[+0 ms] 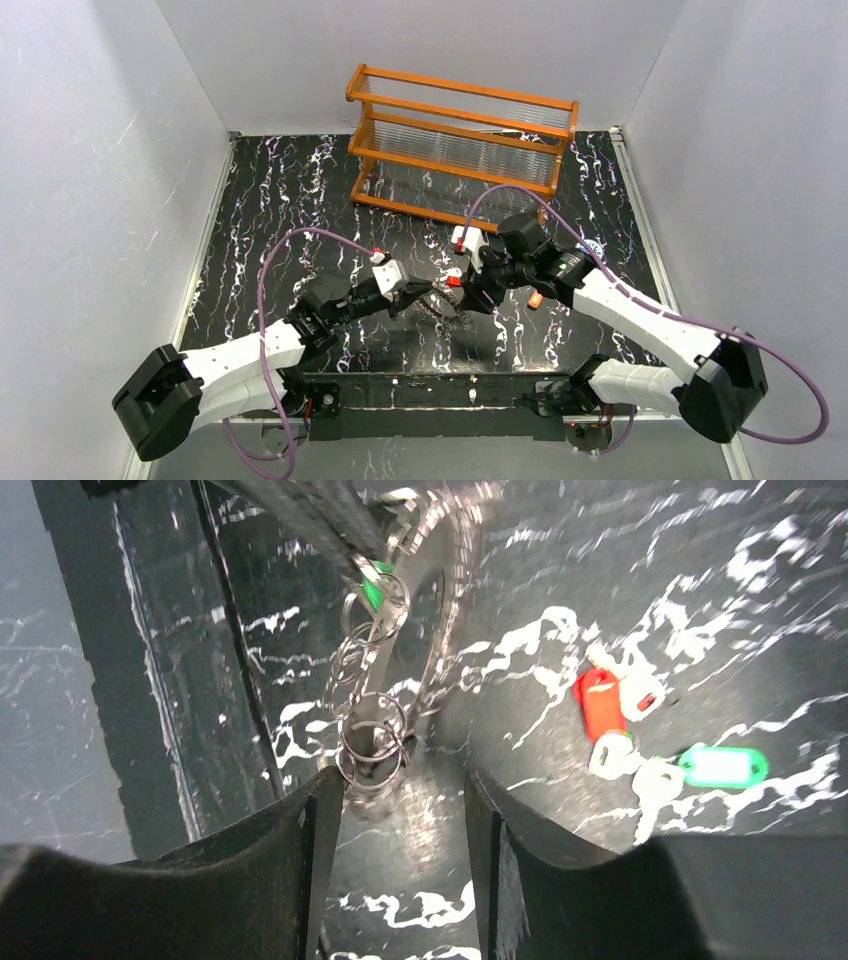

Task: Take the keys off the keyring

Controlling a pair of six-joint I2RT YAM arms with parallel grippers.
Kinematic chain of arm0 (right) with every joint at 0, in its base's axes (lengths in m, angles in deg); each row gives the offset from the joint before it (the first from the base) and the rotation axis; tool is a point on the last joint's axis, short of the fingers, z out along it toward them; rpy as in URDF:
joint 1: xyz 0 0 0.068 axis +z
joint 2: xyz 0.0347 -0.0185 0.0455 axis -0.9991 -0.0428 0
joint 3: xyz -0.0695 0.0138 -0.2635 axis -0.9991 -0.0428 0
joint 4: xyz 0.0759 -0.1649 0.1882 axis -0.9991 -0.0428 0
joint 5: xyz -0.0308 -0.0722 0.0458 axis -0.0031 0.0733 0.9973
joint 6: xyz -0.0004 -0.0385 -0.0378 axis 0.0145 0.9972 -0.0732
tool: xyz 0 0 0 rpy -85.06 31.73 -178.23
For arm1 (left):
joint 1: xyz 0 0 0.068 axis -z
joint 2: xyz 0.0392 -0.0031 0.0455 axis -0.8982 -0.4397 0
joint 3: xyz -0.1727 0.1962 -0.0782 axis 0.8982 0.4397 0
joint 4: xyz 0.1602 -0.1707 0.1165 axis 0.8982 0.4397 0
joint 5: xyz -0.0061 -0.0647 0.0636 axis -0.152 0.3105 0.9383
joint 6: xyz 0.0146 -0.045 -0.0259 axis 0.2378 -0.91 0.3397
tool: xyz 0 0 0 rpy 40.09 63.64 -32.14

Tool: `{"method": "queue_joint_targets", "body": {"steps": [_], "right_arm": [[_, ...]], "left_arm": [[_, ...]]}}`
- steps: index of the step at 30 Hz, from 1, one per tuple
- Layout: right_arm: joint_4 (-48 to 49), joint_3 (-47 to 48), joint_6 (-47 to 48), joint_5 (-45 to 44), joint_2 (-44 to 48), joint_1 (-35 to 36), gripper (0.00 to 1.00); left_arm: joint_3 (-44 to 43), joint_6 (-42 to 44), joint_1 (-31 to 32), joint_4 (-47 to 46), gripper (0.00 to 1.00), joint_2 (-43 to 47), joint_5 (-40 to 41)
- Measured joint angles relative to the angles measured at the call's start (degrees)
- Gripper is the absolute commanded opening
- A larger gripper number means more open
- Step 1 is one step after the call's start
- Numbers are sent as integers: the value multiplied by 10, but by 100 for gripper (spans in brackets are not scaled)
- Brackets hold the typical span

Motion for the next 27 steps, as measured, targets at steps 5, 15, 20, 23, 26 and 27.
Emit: {"method": "queue_joint_targets", "body": {"steps": [5,15,20,23,26,27], "right_arm": [[89,-36,8,11,69,-2,53],[256,-94,-9,56,95,-12,52],[314,-113,-44,79,76,-12,52],[348,-133,-68,92,73,-12,52],[381,-150,-89,99,67,-11,54],[394,-157,-99,102,64,-12,54]], "left_arm": [[-4,6,-58,3,0,8,-93],[-21,1,-91,-3,0,8,-204],[-21,-14,-91,-21,0,8,-214],[-21,-23,-91,-31,0,8,-215],[-21,-30,-91,-37,0,8,-213],[-21,-32,-91,-40,0,7,-213]]}}
